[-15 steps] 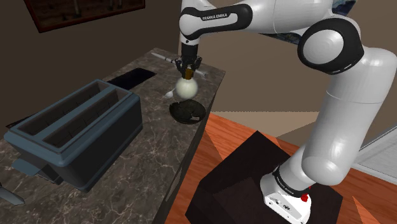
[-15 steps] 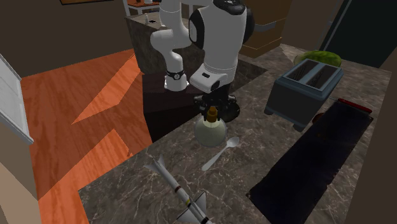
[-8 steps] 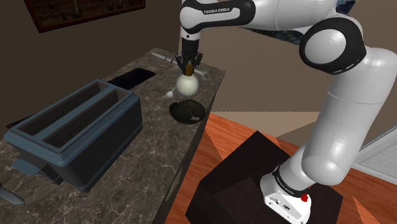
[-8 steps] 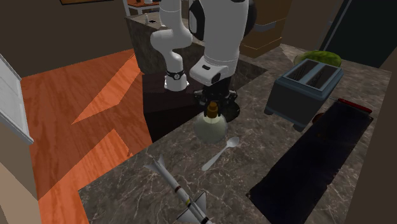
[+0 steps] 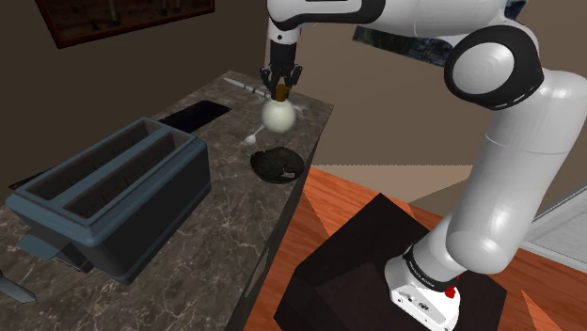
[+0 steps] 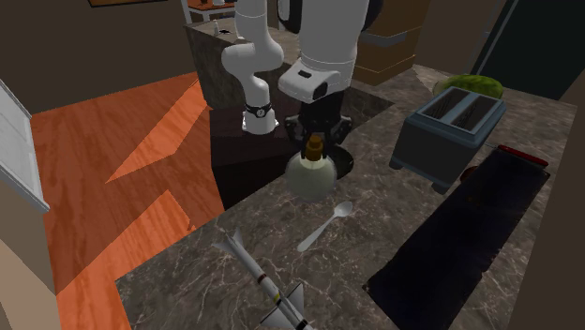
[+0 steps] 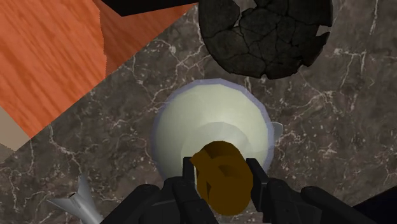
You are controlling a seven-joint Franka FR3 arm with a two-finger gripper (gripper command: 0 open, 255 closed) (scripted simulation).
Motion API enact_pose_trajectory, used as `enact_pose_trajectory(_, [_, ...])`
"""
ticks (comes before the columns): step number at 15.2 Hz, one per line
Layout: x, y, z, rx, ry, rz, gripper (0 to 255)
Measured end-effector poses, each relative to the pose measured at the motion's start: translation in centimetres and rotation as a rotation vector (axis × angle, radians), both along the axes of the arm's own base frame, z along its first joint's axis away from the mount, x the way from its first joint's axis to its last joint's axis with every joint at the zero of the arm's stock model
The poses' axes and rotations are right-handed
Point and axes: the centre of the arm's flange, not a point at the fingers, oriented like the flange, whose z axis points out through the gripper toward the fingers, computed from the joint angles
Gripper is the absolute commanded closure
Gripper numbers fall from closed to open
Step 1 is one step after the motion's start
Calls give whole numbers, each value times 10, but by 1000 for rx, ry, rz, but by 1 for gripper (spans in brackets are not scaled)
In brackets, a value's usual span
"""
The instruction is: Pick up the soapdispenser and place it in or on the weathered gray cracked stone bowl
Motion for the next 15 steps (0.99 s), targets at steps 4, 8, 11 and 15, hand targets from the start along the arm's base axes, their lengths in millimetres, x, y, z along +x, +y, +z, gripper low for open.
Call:
enact_pose_trajectory(4, [-2, 0, 20, 0, 0, 0, 255])
enact_pose_trajectory(8, [-2, 1, 41, 0, 0, 0, 255])
enact_pose_trajectory(11, [-2, 1, 55, 0, 0, 0, 255])
enact_pose_trajectory(15, [-31, 25, 70, 0, 0, 1, 255])
